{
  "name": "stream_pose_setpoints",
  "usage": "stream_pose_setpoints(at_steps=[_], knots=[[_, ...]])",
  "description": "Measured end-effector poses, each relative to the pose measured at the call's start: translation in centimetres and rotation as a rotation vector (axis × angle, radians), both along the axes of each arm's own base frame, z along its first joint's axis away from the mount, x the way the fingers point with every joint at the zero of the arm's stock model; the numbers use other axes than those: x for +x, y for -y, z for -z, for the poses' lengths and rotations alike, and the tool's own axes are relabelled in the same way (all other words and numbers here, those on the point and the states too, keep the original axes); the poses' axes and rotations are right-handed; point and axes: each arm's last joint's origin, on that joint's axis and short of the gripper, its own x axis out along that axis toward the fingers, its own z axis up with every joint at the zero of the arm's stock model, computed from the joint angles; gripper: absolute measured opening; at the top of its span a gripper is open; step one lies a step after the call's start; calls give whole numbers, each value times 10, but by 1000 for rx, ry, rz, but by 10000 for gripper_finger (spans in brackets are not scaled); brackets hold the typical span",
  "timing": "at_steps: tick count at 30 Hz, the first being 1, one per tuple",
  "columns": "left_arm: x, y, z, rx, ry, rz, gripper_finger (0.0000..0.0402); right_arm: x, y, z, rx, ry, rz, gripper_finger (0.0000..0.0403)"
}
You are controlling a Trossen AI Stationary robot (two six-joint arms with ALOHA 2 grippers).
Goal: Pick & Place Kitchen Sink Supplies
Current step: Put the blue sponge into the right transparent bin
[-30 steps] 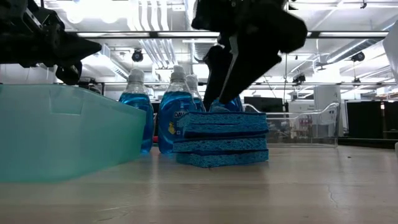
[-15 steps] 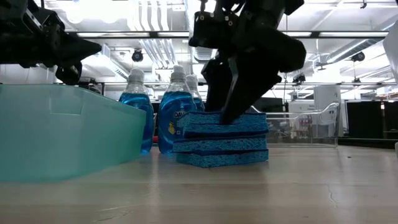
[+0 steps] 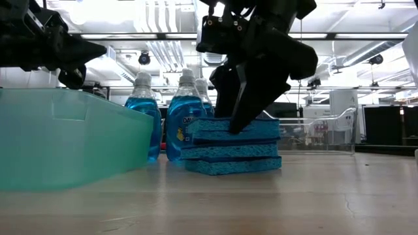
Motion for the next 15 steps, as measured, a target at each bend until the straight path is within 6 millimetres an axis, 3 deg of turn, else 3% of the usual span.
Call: stream_pose_setpoints(at_steps=[15], knots=[[0, 0, 0, 0, 1, 0, 0, 1, 0, -7, -6, -19, 0, 275]])
